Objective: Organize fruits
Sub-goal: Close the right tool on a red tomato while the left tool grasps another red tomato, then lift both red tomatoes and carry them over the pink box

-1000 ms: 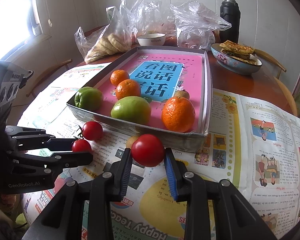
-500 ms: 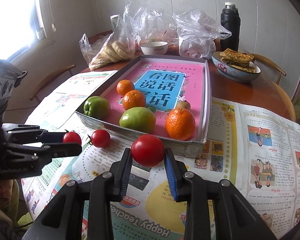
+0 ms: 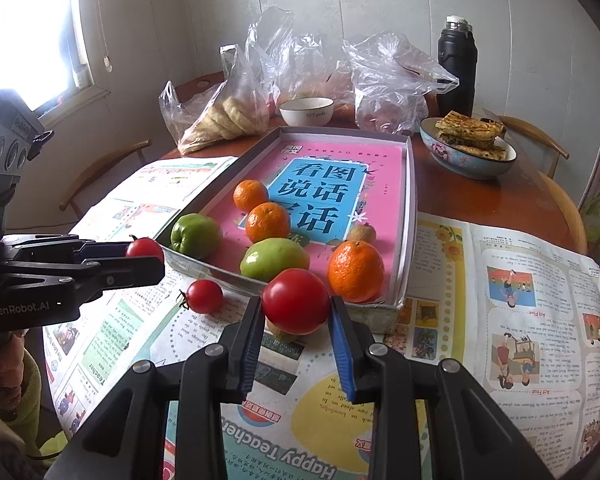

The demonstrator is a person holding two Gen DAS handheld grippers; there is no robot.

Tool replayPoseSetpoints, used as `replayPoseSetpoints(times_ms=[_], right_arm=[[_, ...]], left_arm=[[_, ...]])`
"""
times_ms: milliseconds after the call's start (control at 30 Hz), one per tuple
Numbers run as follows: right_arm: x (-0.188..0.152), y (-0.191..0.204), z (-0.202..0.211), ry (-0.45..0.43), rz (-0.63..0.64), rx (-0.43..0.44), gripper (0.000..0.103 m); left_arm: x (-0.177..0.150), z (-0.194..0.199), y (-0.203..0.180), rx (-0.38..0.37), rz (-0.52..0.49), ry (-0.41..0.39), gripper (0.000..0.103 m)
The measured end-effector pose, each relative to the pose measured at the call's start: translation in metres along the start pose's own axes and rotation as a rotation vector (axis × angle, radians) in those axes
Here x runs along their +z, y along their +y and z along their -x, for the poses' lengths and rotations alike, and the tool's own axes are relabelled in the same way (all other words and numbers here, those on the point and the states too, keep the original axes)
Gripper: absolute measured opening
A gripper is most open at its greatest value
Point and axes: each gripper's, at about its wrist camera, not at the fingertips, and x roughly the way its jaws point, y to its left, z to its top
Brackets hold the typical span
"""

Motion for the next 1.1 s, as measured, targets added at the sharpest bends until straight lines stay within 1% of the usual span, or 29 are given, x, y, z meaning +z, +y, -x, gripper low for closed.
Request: replayPoseSetpoints(times_ms=[333, 600, 733, 933, 1100], right_arm=[[0.015, -0.011, 0.006, -0.030, -0.016, -0.027, 0.033], [0.027, -0.023, 0.004, -0.044, -0.031, -0.048, 0.033], [0.035, -0.030, -0.003, -0.038, -0.044, -0.051, 0.033], [0.042, -0.040, -0.020, -0.011, -0.058, -0.056, 0.033], [0.046, -0.051, -0.034, 0.011, -0.084, -0.066, 0.033]], left_arm=[[0.023, -0.018, -0.007, -0.003, -0.017, 0.007, 0.031], [0.034, -0.043, -0.010, 0.013, -0.040, 0.053, 0.031], [0.036, -0.058, -0.009, 0.029, -0.047, 0.084, 0.031], [0.041, -0.062, -0.015, 0.034, -0.071, 0.085, 0.031], [0.046, -0.065, -0.014, 0.021, -0.060, 0.088, 0.031]])
